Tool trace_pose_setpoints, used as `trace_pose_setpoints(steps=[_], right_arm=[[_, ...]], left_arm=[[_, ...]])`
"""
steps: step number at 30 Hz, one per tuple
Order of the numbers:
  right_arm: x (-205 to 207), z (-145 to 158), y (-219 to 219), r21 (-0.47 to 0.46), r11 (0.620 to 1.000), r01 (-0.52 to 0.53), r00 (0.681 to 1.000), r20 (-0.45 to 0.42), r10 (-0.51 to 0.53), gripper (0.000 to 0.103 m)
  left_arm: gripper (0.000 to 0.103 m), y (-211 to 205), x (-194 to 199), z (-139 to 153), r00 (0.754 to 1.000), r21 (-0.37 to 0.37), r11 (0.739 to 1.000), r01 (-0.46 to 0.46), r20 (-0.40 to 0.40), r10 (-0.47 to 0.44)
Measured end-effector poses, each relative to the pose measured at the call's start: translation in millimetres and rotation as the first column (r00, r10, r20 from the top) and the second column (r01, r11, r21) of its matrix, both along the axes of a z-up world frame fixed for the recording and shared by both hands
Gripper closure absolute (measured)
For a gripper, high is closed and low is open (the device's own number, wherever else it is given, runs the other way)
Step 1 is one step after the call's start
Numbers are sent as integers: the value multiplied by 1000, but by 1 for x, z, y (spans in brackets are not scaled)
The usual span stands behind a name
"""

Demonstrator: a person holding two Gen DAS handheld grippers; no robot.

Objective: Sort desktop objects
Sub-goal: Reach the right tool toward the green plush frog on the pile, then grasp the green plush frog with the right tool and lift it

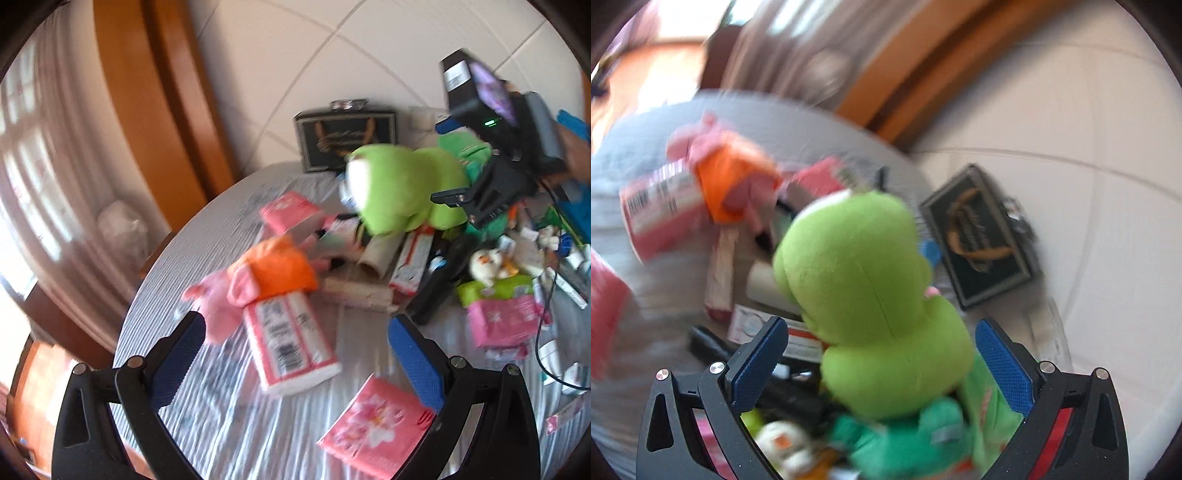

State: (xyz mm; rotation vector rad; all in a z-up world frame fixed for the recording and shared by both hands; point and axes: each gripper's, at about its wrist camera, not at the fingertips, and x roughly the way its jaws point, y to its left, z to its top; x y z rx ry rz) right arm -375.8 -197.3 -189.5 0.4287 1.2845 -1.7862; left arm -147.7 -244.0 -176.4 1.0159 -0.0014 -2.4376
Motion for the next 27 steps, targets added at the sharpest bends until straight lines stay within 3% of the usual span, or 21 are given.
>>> trace_pose_setpoints(steps=[2, 5, 8, 10, 13, 16, 18, 20, 21, 23, 26, 27], right_arm=[[-11, -16, -16, 68, 995, -69, 998, 17, 68, 0], [-16, -38, -34, 143, 976, -164, 984, -47, 172, 0], [-24, -63, -47, 206, 964, -168, 980, -70, 185, 1], [-37, -61, -48, 146, 984, -107, 994, 30, 103, 18], [-61, -31, -31, -12, 1000, 16, 974, 227, -13, 27], [-80, -1, 3, -137, 980, 142, 923, 377, -81, 28], [-89, 18, 30, -217, 946, 241, 887, 445, -124, 28], [-92, 35, 49, -272, 910, 312, 870, 467, -159, 28], [-92, 39, 55, -296, 895, 335, 867, 468, -170, 28], [-93, 48, 76, -343, 855, 389, 854, 483, -194, 27], [-95, 51, 98, -388, 805, 449, 830, 515, -215, 27], [-96, 54, 103, -395, 795, 460, 824, 522, -218, 27]], left_arm=[[2, -2, 5, -6, 1000, 20, 1000, -7, 12, 7], [2, 2, 2, -19, 999, 28, 999, 18, 43, -19], [2, 9, -19, -29, 995, 32, 996, 79, 66, -81], [2, 16, -39, -34, 986, 31, 988, 150, 63, -151], [2, 24, -74, -41, 957, 58, 958, 282, 53, -285], [10, 42, -107, -51, 882, 68, 881, 468, 34, -470], [25, 56, -131, -66, 792, 77, 794, 603, 56, -608], [36, 68, -151, -86, 716, 94, 725, 682, 115, -689], [43, 73, -159, -96, 684, 102, 700, 707, 152, -713], [48, 78, -171, -112, 620, 133, 645, 752, 187, -762], [48, 78, -183, -126, 591, 155, 627, 764, 221, -776], [53, 75, -186, -131, 592, 166, 631, 758, 233, -772]])
